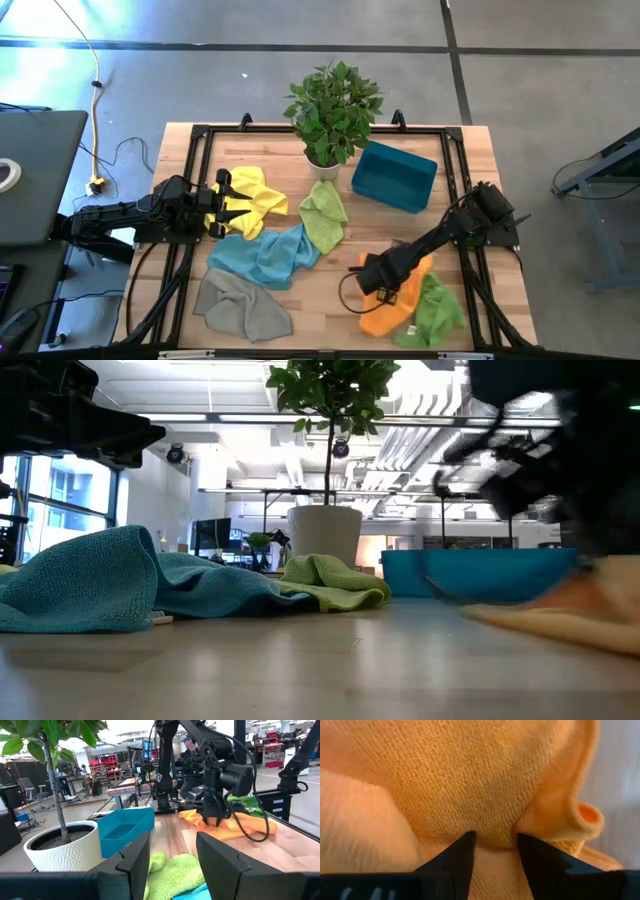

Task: Fold microfiber towels
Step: Adjust the orange towel

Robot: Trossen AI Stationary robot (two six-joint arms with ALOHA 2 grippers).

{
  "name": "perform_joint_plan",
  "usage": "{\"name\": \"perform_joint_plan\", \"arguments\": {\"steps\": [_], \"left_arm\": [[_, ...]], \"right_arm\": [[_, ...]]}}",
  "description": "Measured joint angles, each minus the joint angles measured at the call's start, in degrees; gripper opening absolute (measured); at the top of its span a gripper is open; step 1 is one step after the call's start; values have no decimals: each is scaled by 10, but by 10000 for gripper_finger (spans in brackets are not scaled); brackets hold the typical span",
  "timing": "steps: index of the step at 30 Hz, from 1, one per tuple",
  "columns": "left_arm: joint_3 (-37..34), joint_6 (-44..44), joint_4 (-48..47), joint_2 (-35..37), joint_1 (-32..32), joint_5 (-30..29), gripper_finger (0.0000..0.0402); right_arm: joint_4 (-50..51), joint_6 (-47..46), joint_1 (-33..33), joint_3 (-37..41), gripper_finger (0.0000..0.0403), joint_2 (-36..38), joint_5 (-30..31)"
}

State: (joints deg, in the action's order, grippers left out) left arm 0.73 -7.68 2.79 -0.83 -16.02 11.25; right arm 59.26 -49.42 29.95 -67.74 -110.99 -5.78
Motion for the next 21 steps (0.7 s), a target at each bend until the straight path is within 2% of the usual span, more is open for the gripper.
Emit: {"name": "perform_joint_plan", "arguments": {"steps": [6, 11, 17, 21], "left_arm": [[0, 0, 0, 0, 0, 0, 152], [0, 0, 0, 0, 0, 0, 152], [0, 0, 0, 0, 0, 0, 152], [0, 0, 0, 0, 0, 0, 152]], "right_arm": [[119, -57, 36, -7, 149, -3, -38], [176, -96, 56, -7, 149, -2, -37], [183, -97, 68, -13, 149, 3, -3], [181, -91, 69, -27, 149, 26, 47]]}}
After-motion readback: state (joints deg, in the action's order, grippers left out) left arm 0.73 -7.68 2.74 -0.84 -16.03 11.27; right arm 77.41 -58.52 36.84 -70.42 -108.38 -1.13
